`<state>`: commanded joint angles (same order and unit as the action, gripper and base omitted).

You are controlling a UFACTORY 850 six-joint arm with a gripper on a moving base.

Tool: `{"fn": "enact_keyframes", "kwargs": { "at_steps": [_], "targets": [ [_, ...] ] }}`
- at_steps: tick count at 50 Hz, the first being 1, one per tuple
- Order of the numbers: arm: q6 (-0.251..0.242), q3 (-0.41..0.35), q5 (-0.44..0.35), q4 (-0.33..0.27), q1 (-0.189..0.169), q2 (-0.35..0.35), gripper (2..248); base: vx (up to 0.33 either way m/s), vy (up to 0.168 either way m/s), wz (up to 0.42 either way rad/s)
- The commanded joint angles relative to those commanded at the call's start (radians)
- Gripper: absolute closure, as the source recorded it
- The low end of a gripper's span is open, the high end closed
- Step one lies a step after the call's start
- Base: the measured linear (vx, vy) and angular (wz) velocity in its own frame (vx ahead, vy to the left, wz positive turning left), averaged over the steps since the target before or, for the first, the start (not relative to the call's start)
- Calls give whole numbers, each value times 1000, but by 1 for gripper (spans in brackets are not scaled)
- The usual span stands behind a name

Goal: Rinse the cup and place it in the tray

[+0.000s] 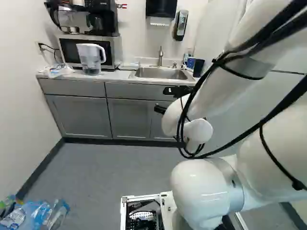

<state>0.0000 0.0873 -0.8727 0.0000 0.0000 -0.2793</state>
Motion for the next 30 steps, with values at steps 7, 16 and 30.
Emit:
{"fn": "enact_keyframes", "kwargs": {
  "at_steps": [7,16,30],
  "targets": [
    [0,0,0,0,0,0,3,0,0,0],
    [0,0,0,0,0,0,3,0,0,0],
    [0,0,0,0,0,0,3,0,0,0]
  ]
}}
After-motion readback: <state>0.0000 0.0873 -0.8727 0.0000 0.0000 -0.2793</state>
